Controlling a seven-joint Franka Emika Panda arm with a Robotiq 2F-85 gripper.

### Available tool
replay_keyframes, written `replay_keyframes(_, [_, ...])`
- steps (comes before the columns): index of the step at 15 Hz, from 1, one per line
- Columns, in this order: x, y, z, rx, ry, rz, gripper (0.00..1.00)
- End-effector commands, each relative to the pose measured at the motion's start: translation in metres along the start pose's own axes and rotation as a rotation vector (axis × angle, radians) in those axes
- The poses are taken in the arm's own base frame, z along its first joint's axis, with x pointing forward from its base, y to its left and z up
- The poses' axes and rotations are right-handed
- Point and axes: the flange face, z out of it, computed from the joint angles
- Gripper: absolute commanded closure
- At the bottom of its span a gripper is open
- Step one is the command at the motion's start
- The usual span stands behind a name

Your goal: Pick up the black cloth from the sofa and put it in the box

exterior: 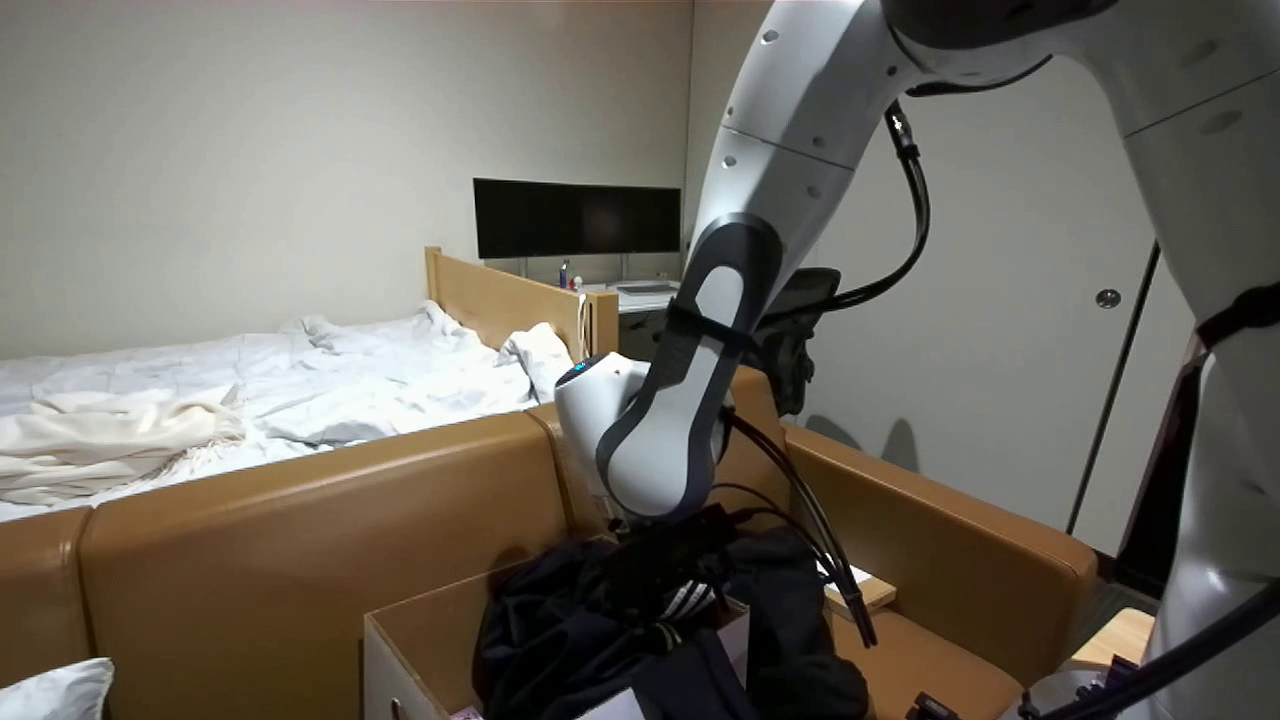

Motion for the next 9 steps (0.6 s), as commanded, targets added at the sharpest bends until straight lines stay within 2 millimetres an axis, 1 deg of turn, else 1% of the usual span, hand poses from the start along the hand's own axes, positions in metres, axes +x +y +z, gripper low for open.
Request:
replay_keyframes(1, [-0.0039, 0.0089, 0.0047, 0.005, 0.007, 0.007, 0.00])
replay_keyframes(5, [-0.0019, 0.0088, 0.0112, -0.002, -0.004, 0.011, 0.00])
replay_keyframes(9, [-0.0027, 0.0084, 0.0134, -0.006, -0.007, 0.014, 0.00])
